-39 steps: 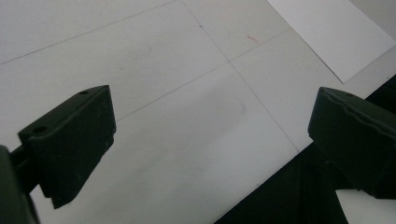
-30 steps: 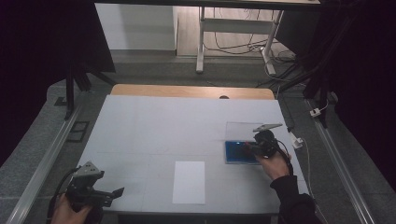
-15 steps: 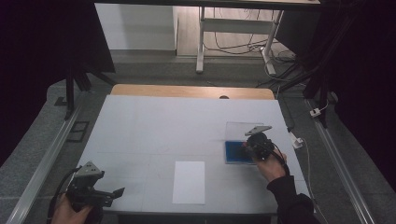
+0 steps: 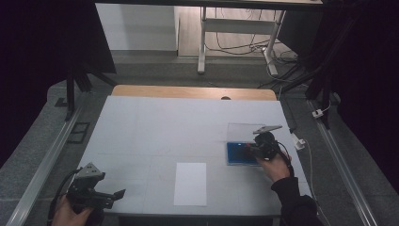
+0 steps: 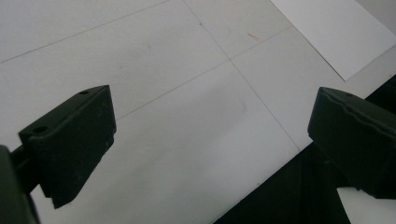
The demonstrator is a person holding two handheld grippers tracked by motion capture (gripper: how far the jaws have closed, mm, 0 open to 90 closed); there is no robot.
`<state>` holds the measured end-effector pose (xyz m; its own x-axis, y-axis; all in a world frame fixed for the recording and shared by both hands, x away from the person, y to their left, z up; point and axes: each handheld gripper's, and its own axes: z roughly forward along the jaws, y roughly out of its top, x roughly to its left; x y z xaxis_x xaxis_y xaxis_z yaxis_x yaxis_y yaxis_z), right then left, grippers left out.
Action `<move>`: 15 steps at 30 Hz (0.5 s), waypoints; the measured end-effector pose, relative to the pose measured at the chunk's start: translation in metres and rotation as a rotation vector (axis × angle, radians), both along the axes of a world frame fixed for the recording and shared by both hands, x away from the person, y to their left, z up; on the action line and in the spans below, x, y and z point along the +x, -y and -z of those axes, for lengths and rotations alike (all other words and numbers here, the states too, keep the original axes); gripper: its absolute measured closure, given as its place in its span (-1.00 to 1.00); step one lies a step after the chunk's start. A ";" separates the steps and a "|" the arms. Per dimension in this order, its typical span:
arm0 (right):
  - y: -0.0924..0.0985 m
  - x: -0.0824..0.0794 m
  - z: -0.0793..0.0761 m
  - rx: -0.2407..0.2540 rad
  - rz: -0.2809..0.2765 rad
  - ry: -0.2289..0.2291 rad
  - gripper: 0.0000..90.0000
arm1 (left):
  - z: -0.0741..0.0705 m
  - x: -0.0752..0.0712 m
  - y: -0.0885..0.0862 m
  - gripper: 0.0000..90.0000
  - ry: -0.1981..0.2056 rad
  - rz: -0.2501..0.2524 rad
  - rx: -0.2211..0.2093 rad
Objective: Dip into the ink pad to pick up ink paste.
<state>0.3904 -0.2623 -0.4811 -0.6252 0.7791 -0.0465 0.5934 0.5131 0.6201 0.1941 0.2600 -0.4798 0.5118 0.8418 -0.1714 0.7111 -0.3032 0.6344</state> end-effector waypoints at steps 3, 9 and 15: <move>-0.007 -0.003 0.000 -0.048 -0.011 0.025 0.79 | 0.000 0.000 0.000 -0.96 -0.002 0.001 0.002; -0.005 -0.003 0.000 -0.036 -0.006 0.024 0.79 | 0.000 0.000 0.000 -0.96 -0.003 0.001 -0.002; 0.004 -0.001 0.001 0.032 -0.001 0.004 0.78 | 0.000 0.000 -0.002 -0.96 0.001 0.004 -0.021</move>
